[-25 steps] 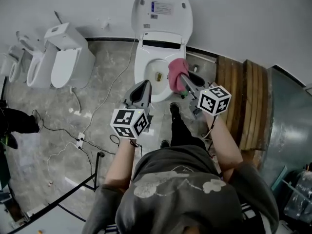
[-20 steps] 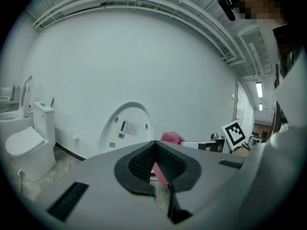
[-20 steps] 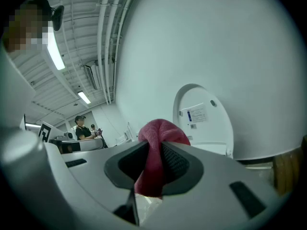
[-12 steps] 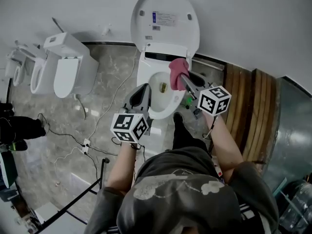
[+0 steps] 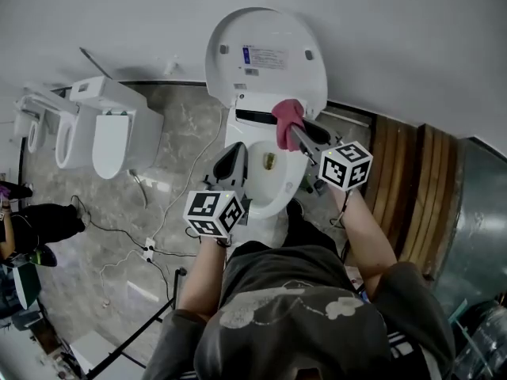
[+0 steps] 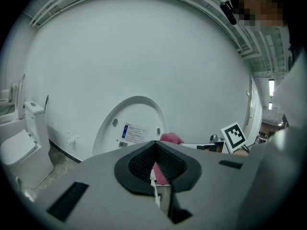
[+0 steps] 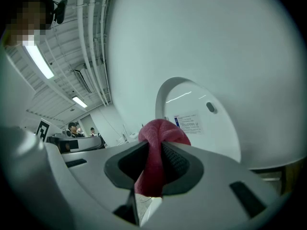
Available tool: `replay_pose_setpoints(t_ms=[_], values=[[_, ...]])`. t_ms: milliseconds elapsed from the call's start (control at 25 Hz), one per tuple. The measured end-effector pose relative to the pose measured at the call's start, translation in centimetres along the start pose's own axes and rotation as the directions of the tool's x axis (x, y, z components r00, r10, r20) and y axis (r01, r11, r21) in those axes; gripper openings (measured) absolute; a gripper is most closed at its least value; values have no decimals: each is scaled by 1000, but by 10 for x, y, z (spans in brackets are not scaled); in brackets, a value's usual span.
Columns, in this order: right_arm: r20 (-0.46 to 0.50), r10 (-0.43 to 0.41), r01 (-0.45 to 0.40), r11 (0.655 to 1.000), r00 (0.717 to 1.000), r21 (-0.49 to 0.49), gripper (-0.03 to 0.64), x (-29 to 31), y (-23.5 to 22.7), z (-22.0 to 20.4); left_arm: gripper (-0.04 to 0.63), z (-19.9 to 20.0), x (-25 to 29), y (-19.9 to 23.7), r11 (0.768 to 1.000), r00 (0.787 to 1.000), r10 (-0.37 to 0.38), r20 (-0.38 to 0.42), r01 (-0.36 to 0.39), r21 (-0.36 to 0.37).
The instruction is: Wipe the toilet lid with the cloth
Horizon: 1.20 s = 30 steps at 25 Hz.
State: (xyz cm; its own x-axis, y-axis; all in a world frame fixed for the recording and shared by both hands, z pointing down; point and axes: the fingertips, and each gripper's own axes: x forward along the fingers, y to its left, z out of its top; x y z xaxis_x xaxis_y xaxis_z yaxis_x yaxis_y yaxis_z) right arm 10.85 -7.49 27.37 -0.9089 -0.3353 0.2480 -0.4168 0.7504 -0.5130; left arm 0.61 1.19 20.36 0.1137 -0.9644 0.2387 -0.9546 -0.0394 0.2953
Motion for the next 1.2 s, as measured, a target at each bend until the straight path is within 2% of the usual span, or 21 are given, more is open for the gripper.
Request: replay_pose_setpoints(t_ms=[400, 680, 920, 1200], values=[[10, -25, 25, 1000, 1000, -10, 75, 58, -14, 26, 8, 16, 50, 40, 999, 999, -45, -15, 45, 5], [111, -132, 134, 991, 985, -15, 77, 114, -10, 61, 8, 42, 89, 93, 988, 988, -156, -22, 156, 16], [184, -202, 213, 976, 962, -43, 77, 182, -10, 96, 8, 65, 120, 140, 969, 969, -246, -12, 246, 26], [249, -280, 308, 948, 927, -77, 75, 243, -11, 118, 8, 73, 135, 182, 939, 939, -343, -14, 343, 23]])
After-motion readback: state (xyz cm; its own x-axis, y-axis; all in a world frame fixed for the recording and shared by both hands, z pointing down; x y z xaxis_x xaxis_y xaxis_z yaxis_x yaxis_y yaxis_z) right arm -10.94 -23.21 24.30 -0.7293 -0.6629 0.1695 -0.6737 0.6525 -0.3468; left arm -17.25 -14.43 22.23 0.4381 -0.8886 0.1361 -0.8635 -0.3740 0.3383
